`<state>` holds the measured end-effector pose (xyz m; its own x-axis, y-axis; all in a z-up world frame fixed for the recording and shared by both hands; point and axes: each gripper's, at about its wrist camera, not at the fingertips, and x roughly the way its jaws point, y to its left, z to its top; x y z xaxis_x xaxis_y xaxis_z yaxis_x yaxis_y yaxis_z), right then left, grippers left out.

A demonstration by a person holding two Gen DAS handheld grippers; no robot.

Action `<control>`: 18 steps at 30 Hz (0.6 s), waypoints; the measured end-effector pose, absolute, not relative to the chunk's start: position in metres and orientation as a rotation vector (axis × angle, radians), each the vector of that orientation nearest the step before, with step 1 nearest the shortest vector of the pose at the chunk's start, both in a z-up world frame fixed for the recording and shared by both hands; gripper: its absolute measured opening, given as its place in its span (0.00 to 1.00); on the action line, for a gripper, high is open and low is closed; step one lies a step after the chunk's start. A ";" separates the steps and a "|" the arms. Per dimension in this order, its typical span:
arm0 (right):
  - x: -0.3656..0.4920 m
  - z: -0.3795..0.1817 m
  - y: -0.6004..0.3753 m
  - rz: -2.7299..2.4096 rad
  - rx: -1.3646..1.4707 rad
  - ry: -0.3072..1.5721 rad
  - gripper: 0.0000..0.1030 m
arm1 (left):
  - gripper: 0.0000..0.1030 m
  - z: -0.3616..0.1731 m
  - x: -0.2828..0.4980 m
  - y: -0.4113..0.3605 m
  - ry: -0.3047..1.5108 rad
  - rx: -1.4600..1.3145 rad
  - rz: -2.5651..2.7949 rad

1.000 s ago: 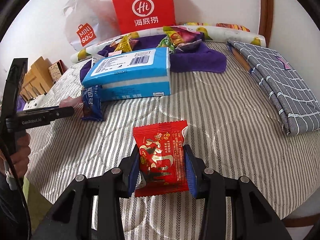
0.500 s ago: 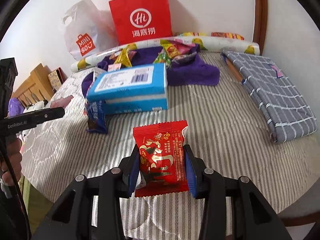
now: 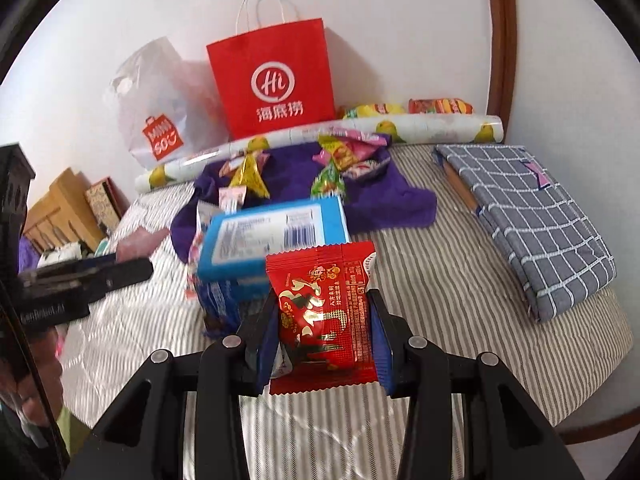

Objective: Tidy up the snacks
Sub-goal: 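Carry the pink peach packet and red packet over the purple towel with both tools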

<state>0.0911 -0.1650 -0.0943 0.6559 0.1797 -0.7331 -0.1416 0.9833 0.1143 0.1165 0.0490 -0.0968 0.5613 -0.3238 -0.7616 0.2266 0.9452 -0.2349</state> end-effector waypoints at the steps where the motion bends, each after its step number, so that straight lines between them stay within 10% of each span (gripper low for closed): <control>1: 0.094 -0.092 -0.162 0.177 0.052 0.831 0.39 | 0.50 -0.096 0.119 0.050 0.920 -0.108 -0.332; 18: 0.122 -0.054 -0.142 0.087 0.094 0.786 0.39 | 0.50 -0.071 0.144 0.071 0.909 -0.114 -0.384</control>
